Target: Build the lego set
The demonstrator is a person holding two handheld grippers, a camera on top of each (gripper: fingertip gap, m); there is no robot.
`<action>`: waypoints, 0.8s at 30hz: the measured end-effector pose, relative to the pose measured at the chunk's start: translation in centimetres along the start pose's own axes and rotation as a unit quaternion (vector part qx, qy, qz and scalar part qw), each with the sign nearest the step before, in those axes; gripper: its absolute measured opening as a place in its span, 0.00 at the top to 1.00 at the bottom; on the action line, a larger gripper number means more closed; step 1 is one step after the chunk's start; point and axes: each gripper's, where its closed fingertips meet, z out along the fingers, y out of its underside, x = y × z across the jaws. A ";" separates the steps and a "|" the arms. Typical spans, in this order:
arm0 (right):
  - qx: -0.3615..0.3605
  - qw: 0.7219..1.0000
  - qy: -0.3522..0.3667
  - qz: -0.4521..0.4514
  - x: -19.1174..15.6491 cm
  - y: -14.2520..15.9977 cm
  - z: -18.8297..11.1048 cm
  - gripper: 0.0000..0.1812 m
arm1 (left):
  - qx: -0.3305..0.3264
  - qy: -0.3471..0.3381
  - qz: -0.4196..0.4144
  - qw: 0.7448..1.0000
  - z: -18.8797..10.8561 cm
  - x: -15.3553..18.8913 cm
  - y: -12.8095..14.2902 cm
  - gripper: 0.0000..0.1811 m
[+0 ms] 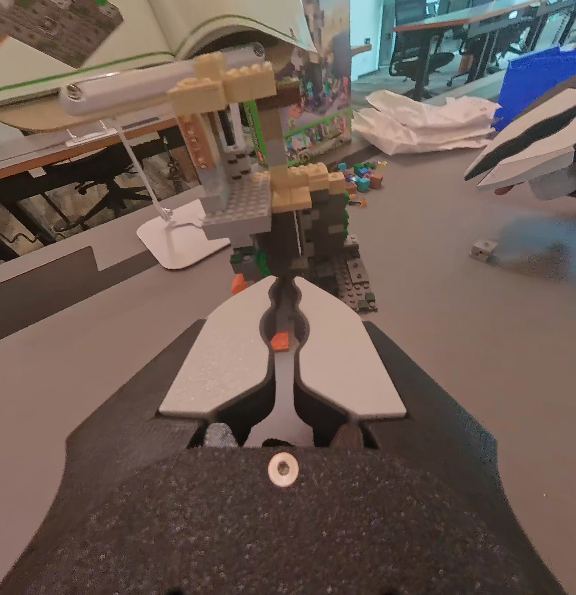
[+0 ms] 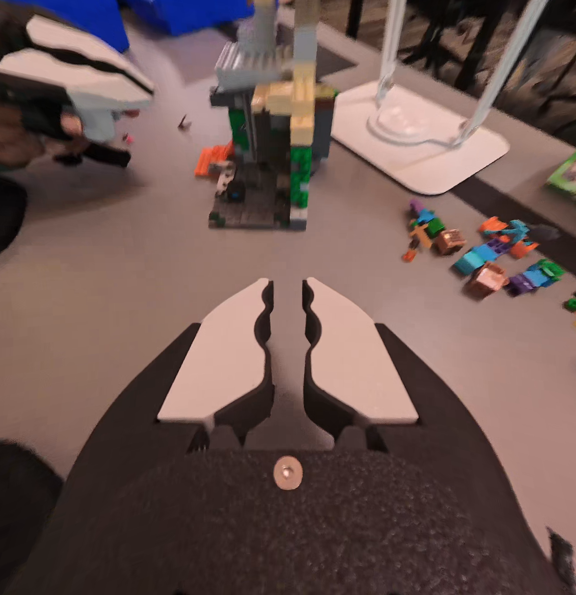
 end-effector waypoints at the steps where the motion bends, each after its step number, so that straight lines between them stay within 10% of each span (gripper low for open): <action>1: -0.018 1.000 -0.015 -0.014 -0.3 0.7 0.0 0.91 | -0.006 0.004 0.004 1.000 0.0 0.2 0.2 0.97; 24: -0.147 0.978 -0.042 -0.143 -2.8 5.4 1.9 0.89 | -0.039 0.045 0.071 0.996 0.3 1.8 1.9 0.98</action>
